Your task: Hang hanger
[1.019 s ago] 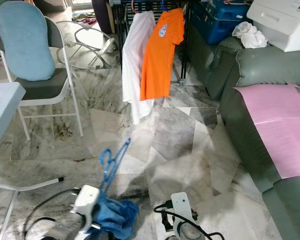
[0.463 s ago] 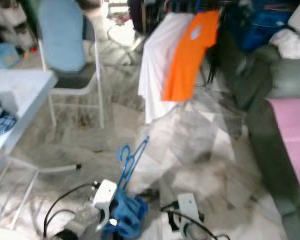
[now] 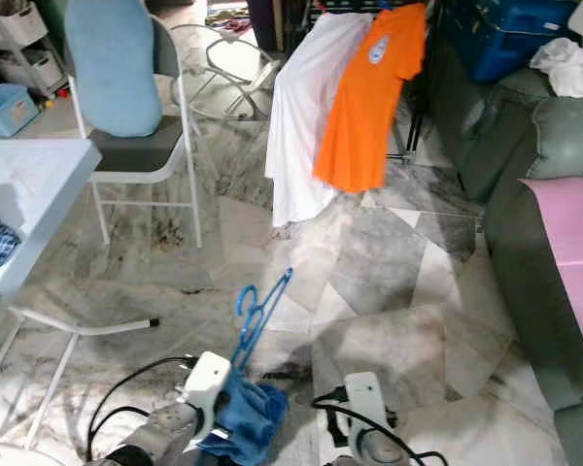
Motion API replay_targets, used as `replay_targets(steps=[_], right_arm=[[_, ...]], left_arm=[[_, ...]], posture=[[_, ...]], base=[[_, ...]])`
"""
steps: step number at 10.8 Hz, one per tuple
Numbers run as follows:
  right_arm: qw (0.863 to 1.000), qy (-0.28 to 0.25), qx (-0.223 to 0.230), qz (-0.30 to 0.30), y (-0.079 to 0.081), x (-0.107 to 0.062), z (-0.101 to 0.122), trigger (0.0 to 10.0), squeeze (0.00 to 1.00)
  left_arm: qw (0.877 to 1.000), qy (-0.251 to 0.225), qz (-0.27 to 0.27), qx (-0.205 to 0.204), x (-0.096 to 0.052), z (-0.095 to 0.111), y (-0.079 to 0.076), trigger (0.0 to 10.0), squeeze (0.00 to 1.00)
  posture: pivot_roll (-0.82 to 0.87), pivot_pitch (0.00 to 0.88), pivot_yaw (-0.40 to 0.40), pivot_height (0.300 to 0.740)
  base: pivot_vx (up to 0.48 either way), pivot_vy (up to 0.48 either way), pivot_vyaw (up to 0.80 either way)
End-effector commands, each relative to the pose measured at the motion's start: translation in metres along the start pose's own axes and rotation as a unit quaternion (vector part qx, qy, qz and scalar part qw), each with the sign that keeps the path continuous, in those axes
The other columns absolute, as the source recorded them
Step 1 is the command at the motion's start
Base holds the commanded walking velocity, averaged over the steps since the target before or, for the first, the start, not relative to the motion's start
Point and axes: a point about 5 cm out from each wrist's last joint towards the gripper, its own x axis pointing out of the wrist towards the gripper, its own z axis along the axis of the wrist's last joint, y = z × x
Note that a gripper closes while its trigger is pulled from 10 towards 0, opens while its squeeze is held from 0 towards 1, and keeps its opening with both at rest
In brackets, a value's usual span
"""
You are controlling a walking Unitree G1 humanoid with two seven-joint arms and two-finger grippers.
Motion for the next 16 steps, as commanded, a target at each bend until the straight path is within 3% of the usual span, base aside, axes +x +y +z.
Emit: replay_targets(steps=[1, 3, 6, 7, 8, 9, 16], right_arm=[[1.0, 0.004, 0.0, 0.006, 0.004, 0.0, -0.002, 10.0, 0.0], [1.0, 0.004, 0.009, 0.006, 0.002, 0.0, -0.002, 10.0, 0.0], [0.995, 0.009, 0.085, -0.042, -0.02, -0.004, -0.01, 10.0, 0.0], [0.993, 0.002, 0.105, -0.06, -0.027, -0.004, -0.007, 10.0, 0.0], [0.993, -0.001, 0.098, -0.059, -0.027, -0.004, -0.006, 10.0, 0.0], [0.993, -0.003, 0.104, -0.063, -0.028, -0.004, -0.005, 10.0, 0.0], [0.993, -0.013, 0.099, -0.064, -0.029, -0.002, 0.003, 10.0, 0.0]], left_arm=[[1.0, 0.007, 0.002, -0.002, -0.001, -0.006, -0.001, 10.0, 0.0], [1.0, 0.006, 0.01, -0.013, -0.001, -0.006, 0.0, 10.0, 0.0], [0.997, 0.002, 0.035, -0.067, -0.002, -0.007, 0.006, 10.0, 0.0], [0.994, -0.008, 0.06, -0.092, -0.002, -0.002, 0.015, 10.0, 0.0], [0.993, -0.004, 0.08, -0.092, -0.01, -0.016, 0.046, 10.0, 0.0], [0.992, -0.001, 0.087, -0.088, -0.016, -0.023, 0.062, 10.0, 0.0], [0.993, -0.01, 0.075, -0.086, -0.011, -0.013, 0.051, 10.0, 0.0]], posture=[[-0.14, 0.122, 0.05, 0.74], [-0.13, 0.118, 0.038, 0.74], [-0.11, 0.114, 0.027, 0.74], [-0.12, 0.115, 0.036, 0.74], [-0.13, 0.114, 0.04, 0.74], [-0.13, 0.115, 0.048, 0.74], [-0.14, 0.124, 0.049, 0.74]], base=[[0.0, 0.0, 0.0], [0.0, 0.0, 0.0], [0.0, 0.0, 0.0], [0.0, 0.0, 0.0], [0.0, 0.0, 0.0], [0.0, 0.0, 0.0], [0.0, 0.0, 0.0]])
